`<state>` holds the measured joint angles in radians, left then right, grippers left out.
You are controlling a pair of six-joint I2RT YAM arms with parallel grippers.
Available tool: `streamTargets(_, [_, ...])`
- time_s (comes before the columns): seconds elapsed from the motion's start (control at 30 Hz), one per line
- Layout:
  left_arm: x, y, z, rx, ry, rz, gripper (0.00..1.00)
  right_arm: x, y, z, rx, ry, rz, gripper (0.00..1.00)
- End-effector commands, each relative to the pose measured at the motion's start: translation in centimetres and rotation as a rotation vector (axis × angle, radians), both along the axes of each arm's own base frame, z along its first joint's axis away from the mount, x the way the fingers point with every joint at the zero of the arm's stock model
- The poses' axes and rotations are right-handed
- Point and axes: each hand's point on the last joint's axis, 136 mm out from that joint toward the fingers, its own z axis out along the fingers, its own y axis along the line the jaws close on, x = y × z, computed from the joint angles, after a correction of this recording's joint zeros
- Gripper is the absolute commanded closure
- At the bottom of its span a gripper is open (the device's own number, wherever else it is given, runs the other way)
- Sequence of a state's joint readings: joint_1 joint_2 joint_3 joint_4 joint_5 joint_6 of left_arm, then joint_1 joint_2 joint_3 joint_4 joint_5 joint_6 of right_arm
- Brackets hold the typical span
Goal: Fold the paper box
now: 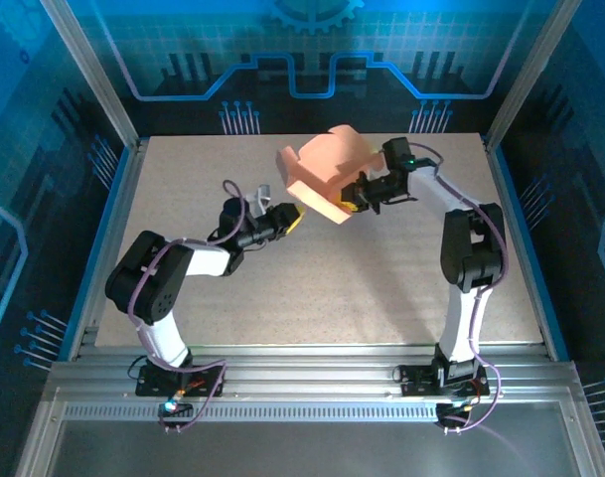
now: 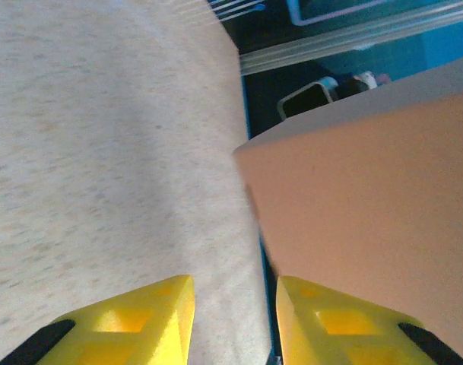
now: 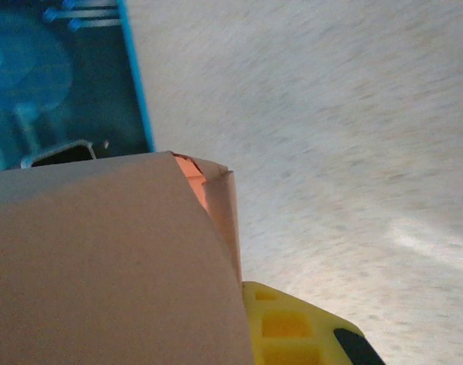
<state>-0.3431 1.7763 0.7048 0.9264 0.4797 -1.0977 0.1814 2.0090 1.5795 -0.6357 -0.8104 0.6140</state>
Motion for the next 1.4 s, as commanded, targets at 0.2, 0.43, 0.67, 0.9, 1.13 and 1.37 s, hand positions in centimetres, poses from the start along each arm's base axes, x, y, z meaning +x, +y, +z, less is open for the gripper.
streamTargets(0.2, [-1.8,3.3,-2.3,0.118,-0.111,0.060,0.60,0.5,-7.8,-6.2,-0.417,0.007,-0.139,1.00])
streamTargets(0.43, [-7.7,0.0,-1.9,0.598,-0.608,-0.125,0.53,0.9,-8.7,-7.5,-0.597,-0.002,-0.138,1.00])
streamTargets(0.67, [-7.3,-6.1,-2.2,0.723,-0.658,-0.202,0.64,0.4,-6.8,-7.0,-0.632,0.034,-0.248,1.00])
streamTargets(0.9, [-5.1,-11.4,-2.2,0.679,-0.663,-0.173,0.82,-0.6,-4.2,-6.1,-0.595,0.078,-0.353,1.00])
streamTargets(1.13, [-3.4,-12.6,-3.4,0.668,-0.596,-0.157,0.88,-1.2,-3.9,-4.8,-0.551,0.061,-0.412,1.00])
streamTargets(1.37, [-2.0,-12.0,-4.3,0.662,-0.523,-0.127,0.94,-2.1,-2.3,-4.0,-0.534,0.040,-0.383,1.00])
